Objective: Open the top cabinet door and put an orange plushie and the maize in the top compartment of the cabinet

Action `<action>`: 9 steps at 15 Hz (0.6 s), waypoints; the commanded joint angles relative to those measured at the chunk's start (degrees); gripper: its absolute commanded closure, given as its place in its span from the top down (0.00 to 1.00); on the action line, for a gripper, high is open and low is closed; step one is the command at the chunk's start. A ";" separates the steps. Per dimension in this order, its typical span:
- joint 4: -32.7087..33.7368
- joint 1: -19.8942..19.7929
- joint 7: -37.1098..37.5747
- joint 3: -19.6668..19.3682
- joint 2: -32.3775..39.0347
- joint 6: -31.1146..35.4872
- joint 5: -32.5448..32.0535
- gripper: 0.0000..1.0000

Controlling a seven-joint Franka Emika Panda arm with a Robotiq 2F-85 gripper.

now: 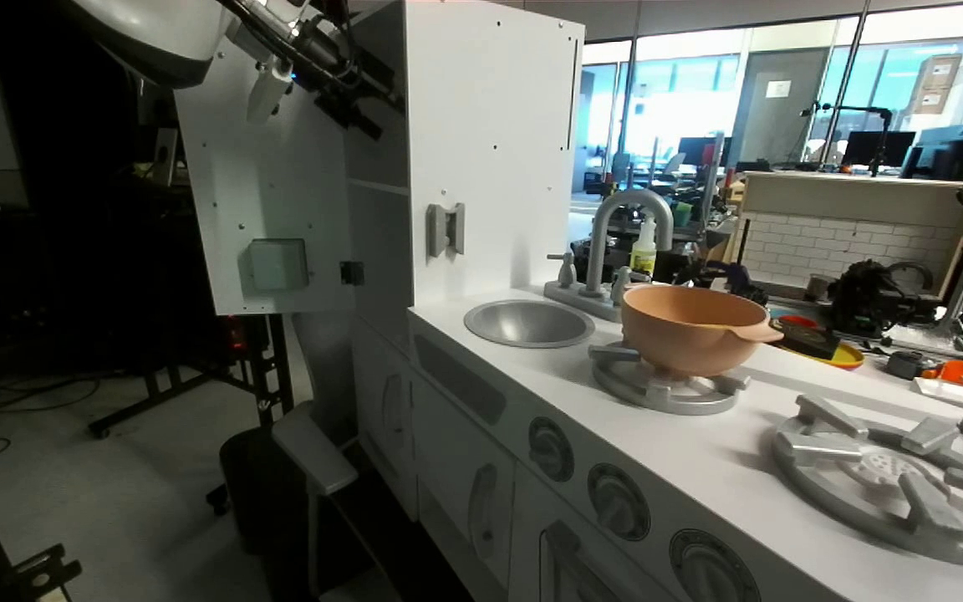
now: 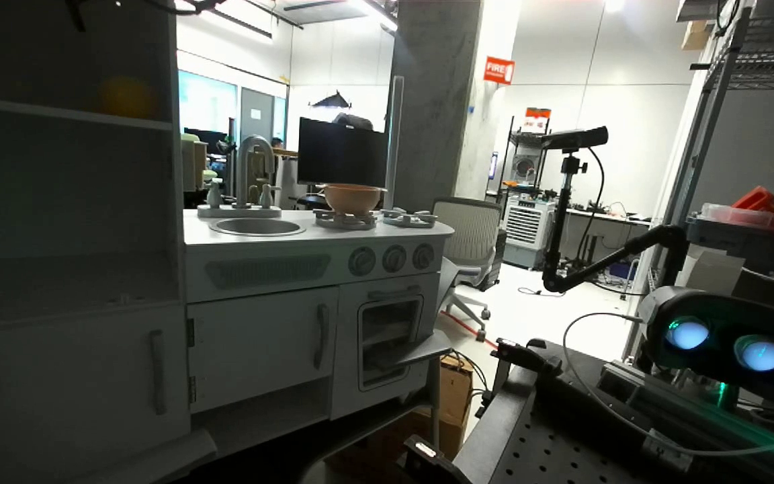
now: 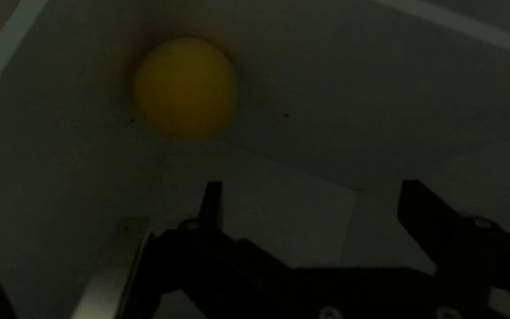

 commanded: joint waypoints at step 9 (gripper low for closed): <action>-27.41 -5.54 -34.27 11.98 -26.48 -11.25 20.32 1.00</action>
